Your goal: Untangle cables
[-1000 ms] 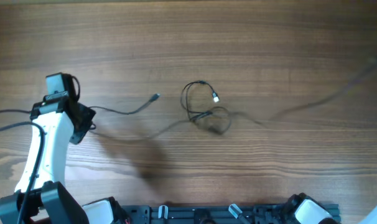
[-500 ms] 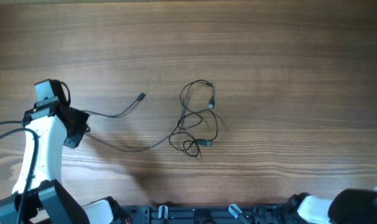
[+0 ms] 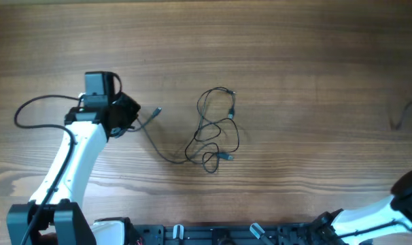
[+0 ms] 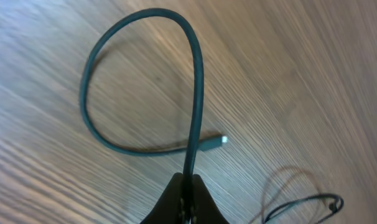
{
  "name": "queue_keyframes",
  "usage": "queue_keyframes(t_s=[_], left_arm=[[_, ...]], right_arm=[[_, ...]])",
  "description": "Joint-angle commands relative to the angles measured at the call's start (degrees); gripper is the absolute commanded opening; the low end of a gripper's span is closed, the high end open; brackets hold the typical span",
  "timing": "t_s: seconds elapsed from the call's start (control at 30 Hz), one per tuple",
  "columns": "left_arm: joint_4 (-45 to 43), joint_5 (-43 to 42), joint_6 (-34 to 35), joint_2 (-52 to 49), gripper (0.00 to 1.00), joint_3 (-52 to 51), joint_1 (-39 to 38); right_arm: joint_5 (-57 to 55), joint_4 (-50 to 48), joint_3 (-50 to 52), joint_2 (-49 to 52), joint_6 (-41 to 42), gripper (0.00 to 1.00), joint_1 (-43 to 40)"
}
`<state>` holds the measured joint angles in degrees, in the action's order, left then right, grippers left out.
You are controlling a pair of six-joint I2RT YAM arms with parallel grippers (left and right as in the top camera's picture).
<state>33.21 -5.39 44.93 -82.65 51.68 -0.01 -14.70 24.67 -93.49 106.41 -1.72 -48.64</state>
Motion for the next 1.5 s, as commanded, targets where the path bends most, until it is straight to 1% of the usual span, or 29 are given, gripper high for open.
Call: queue_keyframes(t_s=[0.0, 0.03, 0.07, 0.13, 0.17, 0.2, 0.3, 0.43, 0.47, 0.53, 0.57, 0.63, 0.67, 0.73, 0.77, 0.8, 0.83, 0.87, 0.93, 0.97, 1.0, 1.07, 1.13, 1.17, 1.27, 1.4, 1.47], left_arm=[[-1.51, 1.57, 0.52, -0.24, 0.04, -0.37, -3.74], [-1.73, 1.57, 0.52, -0.24, 0.04, -0.37, -4.44], [-1.84, 1.57, 0.52, -0.24, 0.04, -0.37, -4.98], [-2.21, 1.6, 0.5, -0.24, 0.04, -0.37, -6.36], [-2.27, 1.6, 0.52, -0.24, 0.04, -0.37, -6.84], [-2.36, 1.6, 0.52, -0.24, 0.05, -0.37, -7.28], [-2.36, 1.6, 0.52, -0.28, 0.05, -0.37, -8.11], [-2.27, 1.6, 0.5, -0.28, 0.08, -0.37, -8.68], [-2.23, 1.57, 0.52, -0.28, 0.11, -0.37, -8.9], [-2.16, 1.57, 0.5, -0.28, 0.13, -0.37, -8.9], [-2.16, 1.57, 0.5, -0.28, 0.13, -0.37, -8.9], [-2.16, 1.55, 0.5, -0.28, 0.09, -0.37, -8.9], [-2.14, 1.33, 0.5, -0.28, 0.07, -0.37, -8.9], [-1.95, 1.09, 0.5, -0.28, 0.08, -0.37, -8.9], [-1.7, 0.9, 0.5, -0.28, 0.08, -0.37, -8.9], [-1.36, 0.9, 0.52, -0.28, 0.13, -0.37, -8.9], [-0.98, 0.9, 0.52, -0.28, 0.21, -0.37, -8.9], [-0.57, 0.9, 0.52, -0.28, 0.36, -0.37, -8.9], [0.63, 0.92, 0.5, -0.28, 0.75, -0.37, -8.9], [1.36, 0.9, 0.52, -0.28, 0.84, -0.37, -8.9], [1.84, 0.9, 0.52, -0.28, 0.89, -0.37, -8.9], [3.1, 0.9, 0.52, -0.28, 0.94, -0.37, -8.9], [4.02, 0.9, 0.5, -0.28, 0.95, -0.37, -8.9], [4.13, 0.9, 0.52, -0.28, 1.0, -0.37, -8.9], [4.15, 0.9, 0.52, -0.28, 1.0, -0.37, -8.9], [4.13, 0.92, 0.5, -0.28, 1.0, -0.37, -8.9], [4.17, 0.92, 0.5, -0.28, 1.0, -0.37, -8.9]], right_arm=[[2.75, 1.29, -0.61, 6.47, 0.39, 0.07, -1.16], [2.78, 1.86, -0.61, 7.65, 0.46, 0.1, -1.22], [2.78, 2.56, -0.61, 8.68, 0.59, 0.2, -1.2], [3.21, 4.11, -0.61, 9.92, 0.81, 0.47, -1.18], [3.93, 4.81, -0.61, 9.99, 0.83, 0.87, -1.14], [4.63, 5.16, -0.63, 9.7, 0.85, 1.0, -1.14], [5.81, 6.91, -0.63, 6.8, 3.02, 1.0, -1.07], [7.52, 8.09, -0.63, -1.64, 6.43, 1.0, -1.05], [10.4, 8.31, -0.63, -6.16, 6.69, 1.0, -1.05], [16.24, 9.18, -0.63, -11.74, 8.94, 1.0, -1.05], [19.74, 9.77, -0.63, -14.25, 11.34, 1.0, -1.03], [27.87, 11.26, -0.63, -18.69, 16.87, 1.0, -1.03], [33.83, 12.72, -0.63, -21.64, 20.96, 1.0, -0.5], [39.98, 15.3, -0.63, -25.16, 24.94, 1.0, 1.6], [41.09, 16.7, -0.63, -26.25, 26.18, 1.0, 3.13], [41.79, 18.86, -0.63, -27.41, 26.29, 1.0, 5.57], [41.72, 20.79, -0.63, -28.04, 25.92, 1.0, 7.96], [41.46, 23.08, -0.63, -28.46, 25.64, 1.0, 10.67], [41.09, 27.76, -0.61, -28.57, 25.62, 1.0, 16.0], [40.79, 30.29, -0.57, -28.37, 25.64, 1.0, 18.82], [40.22, 32.37, -0.55, -28.13, 25.68, 1.0, 21.44], [40.06, 35.1, -0.11, -27.41, 25.68, 1.0, 26.58], [40.41, 37.62, 1.18, -26.43, 24.74, 1.0, 32.46], [40.76, 38.62, 1.84, -26.01, 22.56, 1.0, 35.28], [40.52, 39.98, 5.77, -25.11, 14.23, 1.0, 44.96], [38.29, 37.22, 14.38, -23.74, 13.7, 1.0, 55.78], [38.32, 34.62, 18.95, -22.73, 13.94, 1.0, 59.49]])
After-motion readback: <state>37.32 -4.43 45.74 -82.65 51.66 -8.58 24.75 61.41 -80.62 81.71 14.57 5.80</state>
